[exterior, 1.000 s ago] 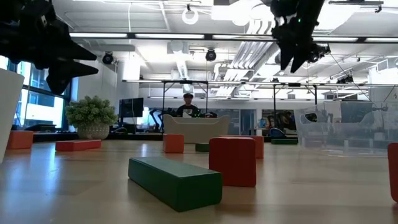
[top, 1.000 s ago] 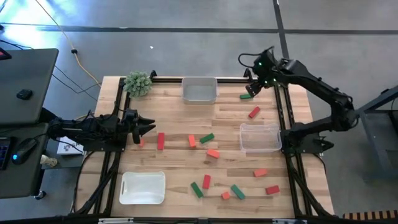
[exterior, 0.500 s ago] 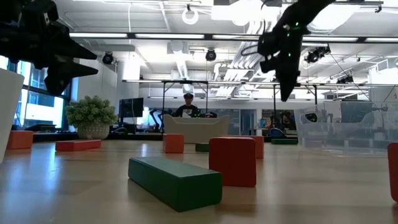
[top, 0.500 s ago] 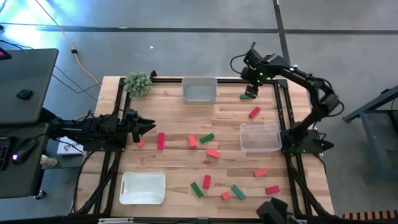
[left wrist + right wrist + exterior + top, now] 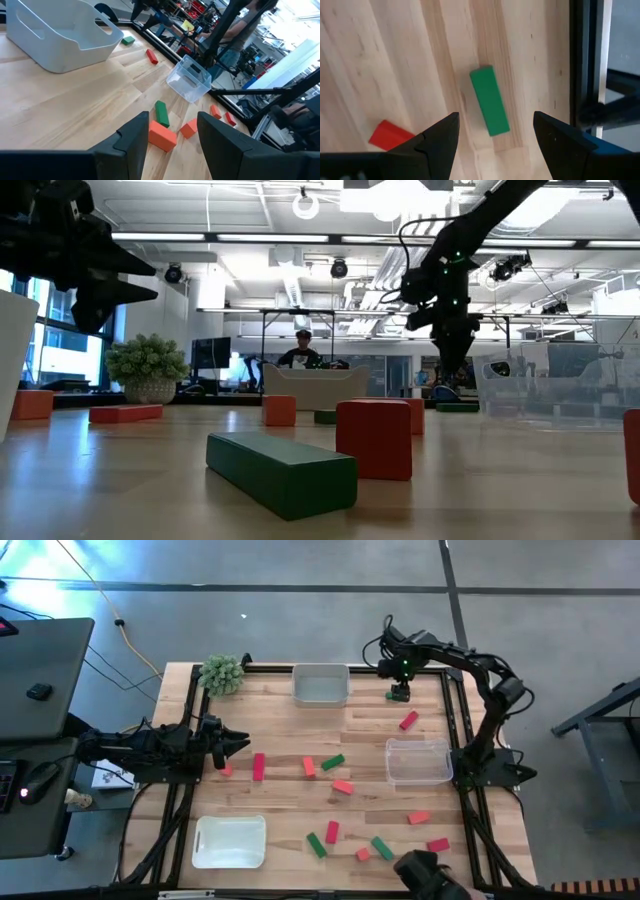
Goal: Sort & place blocks by color
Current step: Put the green block into the gray bin
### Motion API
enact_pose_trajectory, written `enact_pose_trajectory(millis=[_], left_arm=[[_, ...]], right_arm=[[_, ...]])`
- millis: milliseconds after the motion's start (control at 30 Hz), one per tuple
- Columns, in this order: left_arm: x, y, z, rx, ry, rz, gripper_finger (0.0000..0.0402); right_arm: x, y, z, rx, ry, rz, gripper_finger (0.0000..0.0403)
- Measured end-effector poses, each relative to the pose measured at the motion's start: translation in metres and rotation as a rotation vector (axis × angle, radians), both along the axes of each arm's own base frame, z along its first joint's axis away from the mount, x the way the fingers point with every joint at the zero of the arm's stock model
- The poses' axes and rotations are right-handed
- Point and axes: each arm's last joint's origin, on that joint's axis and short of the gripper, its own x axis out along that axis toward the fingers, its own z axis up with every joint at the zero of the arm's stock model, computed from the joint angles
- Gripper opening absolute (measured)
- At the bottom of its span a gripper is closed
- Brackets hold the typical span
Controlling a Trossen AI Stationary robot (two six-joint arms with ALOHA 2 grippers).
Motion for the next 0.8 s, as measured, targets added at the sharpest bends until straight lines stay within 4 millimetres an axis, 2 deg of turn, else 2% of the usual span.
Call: enact_pose_trajectory(millis=[300,800], left_arm=[[0.0,0.0,0.0,0.0,0.0,0.0,0.0156],[0.0,0.0,0.0,0.0,0.001,0.001,0.0156]], right_arm=[[0.006,-0.006,-0.017,0.008,0.019,0.077,0.0245],[0.014,-0.016,-0.056,0.065,0.069,0.098,0.0245]])
